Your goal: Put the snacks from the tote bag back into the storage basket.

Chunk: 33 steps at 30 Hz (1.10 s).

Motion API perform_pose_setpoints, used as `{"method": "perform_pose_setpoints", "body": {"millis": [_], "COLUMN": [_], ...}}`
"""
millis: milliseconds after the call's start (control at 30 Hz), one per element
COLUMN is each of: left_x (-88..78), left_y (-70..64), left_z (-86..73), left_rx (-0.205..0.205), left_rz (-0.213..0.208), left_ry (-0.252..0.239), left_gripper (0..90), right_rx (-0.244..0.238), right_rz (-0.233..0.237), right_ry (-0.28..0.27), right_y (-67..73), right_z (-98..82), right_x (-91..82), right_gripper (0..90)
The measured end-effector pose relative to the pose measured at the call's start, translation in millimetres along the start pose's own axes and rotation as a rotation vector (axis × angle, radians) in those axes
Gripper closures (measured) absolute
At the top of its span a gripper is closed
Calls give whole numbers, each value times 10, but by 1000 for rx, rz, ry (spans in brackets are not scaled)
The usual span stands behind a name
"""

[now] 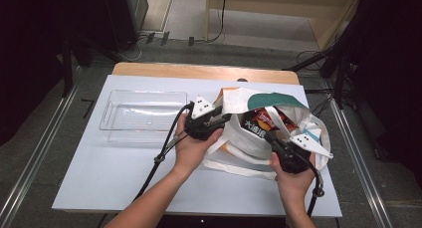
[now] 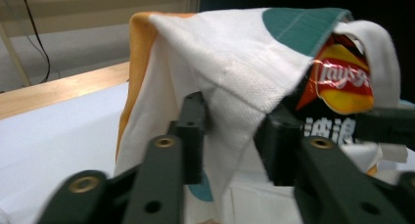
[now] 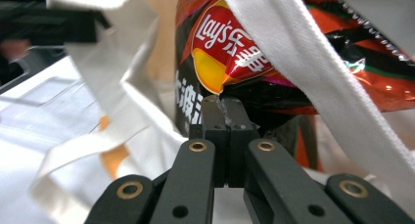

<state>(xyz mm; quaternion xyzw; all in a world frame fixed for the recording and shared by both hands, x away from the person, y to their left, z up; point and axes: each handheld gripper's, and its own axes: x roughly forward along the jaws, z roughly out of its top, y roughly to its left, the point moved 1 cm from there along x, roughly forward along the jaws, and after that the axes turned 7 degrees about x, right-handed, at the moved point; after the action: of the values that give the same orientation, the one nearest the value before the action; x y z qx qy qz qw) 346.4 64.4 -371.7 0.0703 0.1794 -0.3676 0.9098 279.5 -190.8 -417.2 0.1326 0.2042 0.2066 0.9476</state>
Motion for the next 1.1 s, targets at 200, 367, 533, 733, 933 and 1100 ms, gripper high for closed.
{"method": "perform_pose_setpoints", "body": {"millis": [200, 367, 533, 733, 933, 1100], "left_x": [0, 59, 150, 258, 180, 152], "left_y": [29, 10, 120, 190, 151, 137], "left_z": [138, 245, 235, 120, 76, 44], "left_rx": [-36, -41, -124, -144, -122, -123], "left_rz": [-39, -50, -19, -35, -42, -49], "left_ry": [-5, -6, 22, 73, 57, 53], "left_gripper": [830, 853, 824, 621, 755, 795], "right_rx": [-29, -80, -100, -131, -98, -109], "right_rz": [55, 99, 124, 142, 2, -115], "right_ry": [45, 97, 121, 96, -150, -111], "right_y": [77, 159, 171, 178, 73, -35], "right_z": [-100, -214, -221, -232, -81, -143], "right_x": [-75, -81, -100, -203, -479, -405], "right_gripper": [900, 900, 900, 900, 633, 473]}}
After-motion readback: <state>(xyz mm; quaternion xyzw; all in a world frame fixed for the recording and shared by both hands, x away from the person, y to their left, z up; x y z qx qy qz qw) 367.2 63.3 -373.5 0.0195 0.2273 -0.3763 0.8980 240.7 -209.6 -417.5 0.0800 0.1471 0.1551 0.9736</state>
